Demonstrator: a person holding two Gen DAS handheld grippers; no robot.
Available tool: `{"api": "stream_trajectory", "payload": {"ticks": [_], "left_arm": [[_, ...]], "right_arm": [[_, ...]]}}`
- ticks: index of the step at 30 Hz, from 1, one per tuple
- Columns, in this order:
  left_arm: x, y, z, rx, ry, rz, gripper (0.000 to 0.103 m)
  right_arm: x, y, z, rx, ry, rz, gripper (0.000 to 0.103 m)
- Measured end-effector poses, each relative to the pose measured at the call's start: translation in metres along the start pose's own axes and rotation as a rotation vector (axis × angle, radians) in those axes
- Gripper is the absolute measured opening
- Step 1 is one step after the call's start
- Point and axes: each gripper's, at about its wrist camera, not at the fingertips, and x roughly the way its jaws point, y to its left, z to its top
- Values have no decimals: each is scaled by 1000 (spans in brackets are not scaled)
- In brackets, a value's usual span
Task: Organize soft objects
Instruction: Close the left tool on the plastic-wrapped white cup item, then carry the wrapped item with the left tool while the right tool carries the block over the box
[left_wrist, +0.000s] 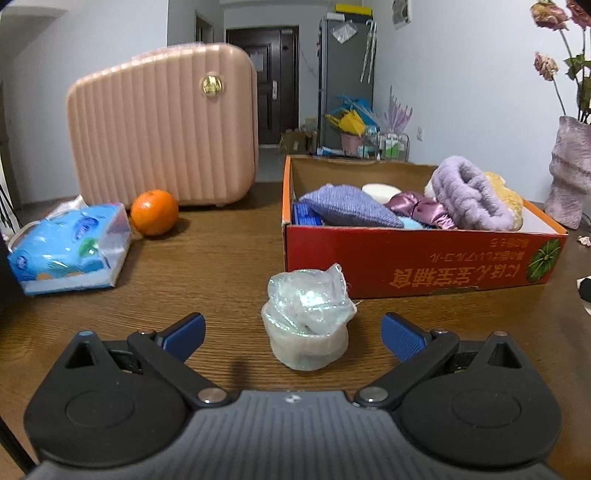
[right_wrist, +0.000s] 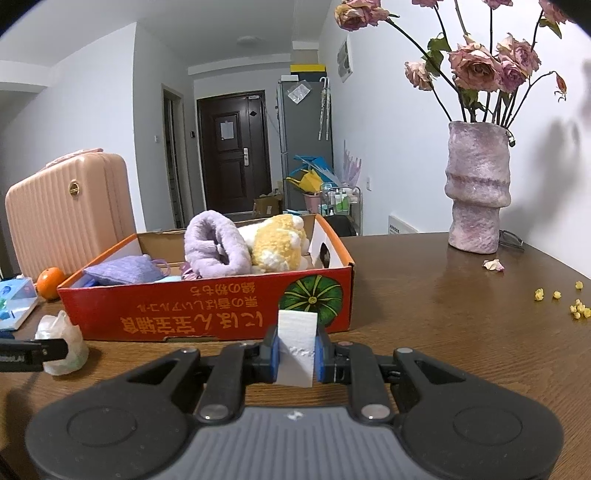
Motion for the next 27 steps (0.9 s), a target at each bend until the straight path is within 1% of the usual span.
{"api": "stream_trajectory", "payload": {"ticks": [6,11,14,16,17,18,19,21,24,27], "left_arm": [[18,2,6,14,20,1,103],[26,3,10,25,27,1,98],[30,6,12,20,28,0,88],[32,6,12,23,41,-13,76],[33,6,12,26,49,-23,73],[33,5,12,31,54,-36,66],[33,4,11,36,58,-47,56],[34,3,10,39,71,-68,48],[34,5,9,30,81,-80,44],[30,4,9,27,76,-92,43]], "right_arm": [[8,0,2,1,4,-13,18],[14,5,3,-8,5,-13,18],[16,8,4,-14,5,-10,18],[17,10,4,-17,3,-9,18],[18,11,5,-18,3,-8,18],[18,12,5,-19,3,-7,18],[19,13,5,-21,3,-6,18],[19,13,5,-23,2,-4,18],[19,13,5,-19,3,0,18],[18,12,5,-15,5,8,18]]}}
